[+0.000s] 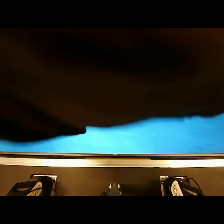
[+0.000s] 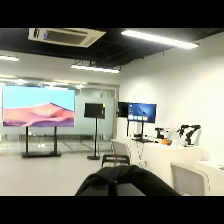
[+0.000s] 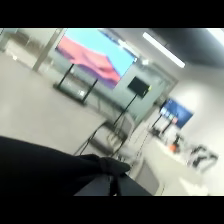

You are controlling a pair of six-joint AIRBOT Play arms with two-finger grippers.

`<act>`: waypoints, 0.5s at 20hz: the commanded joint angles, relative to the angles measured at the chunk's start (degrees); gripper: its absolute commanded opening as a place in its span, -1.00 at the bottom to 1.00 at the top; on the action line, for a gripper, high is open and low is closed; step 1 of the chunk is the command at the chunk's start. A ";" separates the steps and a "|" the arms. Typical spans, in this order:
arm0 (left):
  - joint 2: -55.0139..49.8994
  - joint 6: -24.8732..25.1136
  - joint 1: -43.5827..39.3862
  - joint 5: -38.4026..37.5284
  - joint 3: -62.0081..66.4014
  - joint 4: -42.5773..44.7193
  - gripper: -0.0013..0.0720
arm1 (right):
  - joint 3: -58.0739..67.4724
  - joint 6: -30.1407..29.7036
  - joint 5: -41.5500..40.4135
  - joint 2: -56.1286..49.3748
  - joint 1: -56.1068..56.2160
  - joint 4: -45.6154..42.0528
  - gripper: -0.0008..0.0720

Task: Fold the shirts.

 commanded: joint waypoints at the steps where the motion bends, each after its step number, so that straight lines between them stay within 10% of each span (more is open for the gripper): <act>1: -2.16 -3.48 0.07 -7.96 -0.70 7.41 -0.90 | 0.28 5.40 10.19 -4.42 -0.02 -6.97 -0.93; 5: -9.66 -4.57 -0.87 -18.88 -12.37 8.98 -0.90 | -6.34 7.13 31.43 -18.97 0.00 -8.72 -0.93; 10: -20.37 -1.09 -6.14 -8.92 -40.22 10.93 -0.90 | -26.49 7.06 15.37 -32.57 9.11 -17.40 -0.93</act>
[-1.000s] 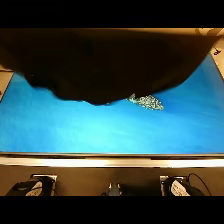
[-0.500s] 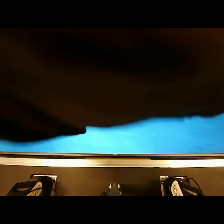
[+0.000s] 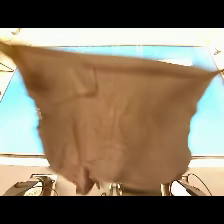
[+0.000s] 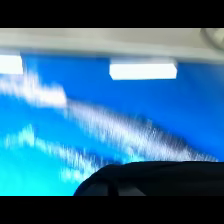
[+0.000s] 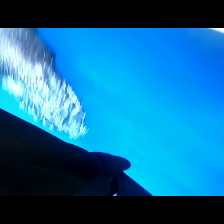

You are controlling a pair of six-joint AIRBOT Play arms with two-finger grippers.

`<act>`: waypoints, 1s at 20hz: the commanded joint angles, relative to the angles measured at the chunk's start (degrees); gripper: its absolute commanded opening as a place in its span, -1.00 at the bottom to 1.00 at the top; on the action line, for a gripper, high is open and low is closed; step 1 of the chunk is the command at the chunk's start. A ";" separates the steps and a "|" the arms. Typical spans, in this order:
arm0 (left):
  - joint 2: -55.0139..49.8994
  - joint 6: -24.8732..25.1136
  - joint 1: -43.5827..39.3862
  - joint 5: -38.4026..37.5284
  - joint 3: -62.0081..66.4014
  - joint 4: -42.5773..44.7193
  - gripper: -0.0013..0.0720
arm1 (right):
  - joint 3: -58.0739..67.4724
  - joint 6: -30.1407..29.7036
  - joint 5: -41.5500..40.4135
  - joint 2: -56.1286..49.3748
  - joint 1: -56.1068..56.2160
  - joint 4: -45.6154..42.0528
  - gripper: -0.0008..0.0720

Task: Fold the shirts.

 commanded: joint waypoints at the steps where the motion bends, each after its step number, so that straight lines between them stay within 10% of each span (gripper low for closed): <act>1: -8.46 0.98 -3.06 8.68 -16.13 1.20 -0.90 | -9.20 0.55 -9.16 -11.21 7.17 -6.19 -0.93; 14: -36.96 4.42 -3.45 31.63 -1.88 0.37 -0.90 | -9.07 7.08 -54.51 -28.89 12.15 -7.45 -0.93; 20: -40.74 4.02 -4.66 26.43 -0.28 -0.24 -0.90 | -9.09 8.76 -49.22 -31.89 12.15 -6.12 -0.93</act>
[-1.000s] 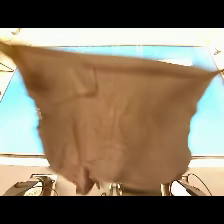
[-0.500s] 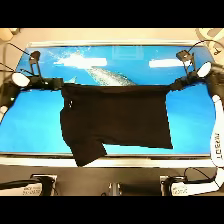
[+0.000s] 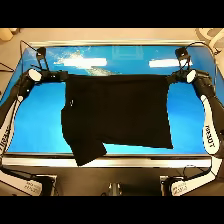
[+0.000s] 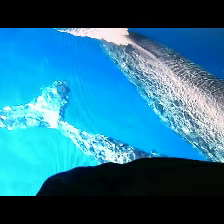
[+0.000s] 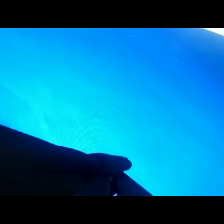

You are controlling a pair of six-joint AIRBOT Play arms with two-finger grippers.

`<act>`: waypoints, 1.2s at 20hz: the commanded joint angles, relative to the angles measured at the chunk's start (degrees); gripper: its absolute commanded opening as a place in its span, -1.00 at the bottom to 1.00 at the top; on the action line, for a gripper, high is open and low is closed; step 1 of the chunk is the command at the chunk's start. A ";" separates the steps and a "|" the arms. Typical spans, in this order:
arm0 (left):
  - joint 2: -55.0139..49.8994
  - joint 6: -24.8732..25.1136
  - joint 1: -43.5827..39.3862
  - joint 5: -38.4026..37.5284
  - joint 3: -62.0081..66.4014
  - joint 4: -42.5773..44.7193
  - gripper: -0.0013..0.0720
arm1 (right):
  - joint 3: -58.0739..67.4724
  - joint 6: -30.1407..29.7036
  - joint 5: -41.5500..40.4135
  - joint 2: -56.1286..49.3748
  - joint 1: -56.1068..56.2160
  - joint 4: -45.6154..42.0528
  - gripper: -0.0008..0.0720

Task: Fold the shirts.

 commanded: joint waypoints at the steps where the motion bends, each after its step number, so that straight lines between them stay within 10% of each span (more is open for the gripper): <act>1: -2.08 -0.13 -0.42 -5.64 1.03 -0.15 -0.90 | -0.02 0.76 5.86 -1.97 0.07 3.04 -0.93; 9: 1.55 1.62 2.67 -40.92 0.37 1.57 -0.90 | 1.77 -5.46 35.85 0.04 -0.11 -1.64 -0.93; 21: 1.55 -0.39 3.54 -40.76 -6.91 3.61 -0.87 | 1.75 -3.50 47.45 -4.66 0.07 -1.53 -0.91; 23: 1.64 -0.39 4.24 -42.62 -6.51 2.32 0.19 | 1.84 -3.30 47.54 -4.35 0.07 -0.59 -0.08; 24: 1.75 -0.37 4.76 -44.68 -5.88 2.32 0.42 | 2.21 -4.11 49.16 -3.80 0.04 -0.96 0.26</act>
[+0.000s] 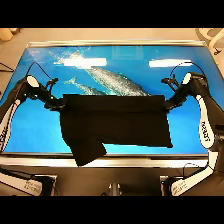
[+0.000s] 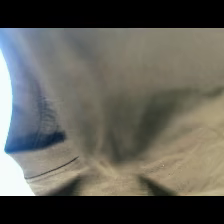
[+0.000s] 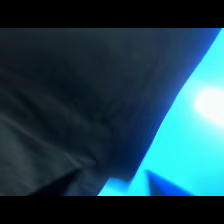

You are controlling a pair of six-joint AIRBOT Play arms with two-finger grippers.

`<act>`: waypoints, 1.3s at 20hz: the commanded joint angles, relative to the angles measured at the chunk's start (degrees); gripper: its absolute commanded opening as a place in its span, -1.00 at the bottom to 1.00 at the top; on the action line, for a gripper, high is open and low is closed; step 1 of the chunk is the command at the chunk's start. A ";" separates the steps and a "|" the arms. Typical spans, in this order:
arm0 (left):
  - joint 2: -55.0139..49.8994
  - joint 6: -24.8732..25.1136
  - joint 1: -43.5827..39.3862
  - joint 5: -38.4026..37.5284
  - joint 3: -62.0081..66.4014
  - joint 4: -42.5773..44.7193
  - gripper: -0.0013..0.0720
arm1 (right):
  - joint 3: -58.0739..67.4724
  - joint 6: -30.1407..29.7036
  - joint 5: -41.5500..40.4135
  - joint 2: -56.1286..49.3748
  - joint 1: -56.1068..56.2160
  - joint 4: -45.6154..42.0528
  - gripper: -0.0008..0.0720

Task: Fold the shirts.

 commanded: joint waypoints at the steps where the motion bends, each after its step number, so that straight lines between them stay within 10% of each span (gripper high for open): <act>1: 0.68 -0.46 1.73 -4.98 1.18 -0.96 0.43 | 0.87 -0.96 4.57 1.25 -0.33 -0.63 0.36; 6: 10.54 1.81 6.40 -9.90 -5.62 -3.37 0.40 | -1.40 0.09 15.56 8.33 -8.09 -0.15 0.36; 14: 37.46 6.54 5.77 3.74 -54.58 -13.73 0.29 | -17.35 0.26 10.95 19.41 -9.94 -1.27 0.15; 26: 37.70 4.61 0.90 18.80 -59.71 -20.76 0.15 | -17.62 0.26 12.57 19.54 -9.94 0.28 0.17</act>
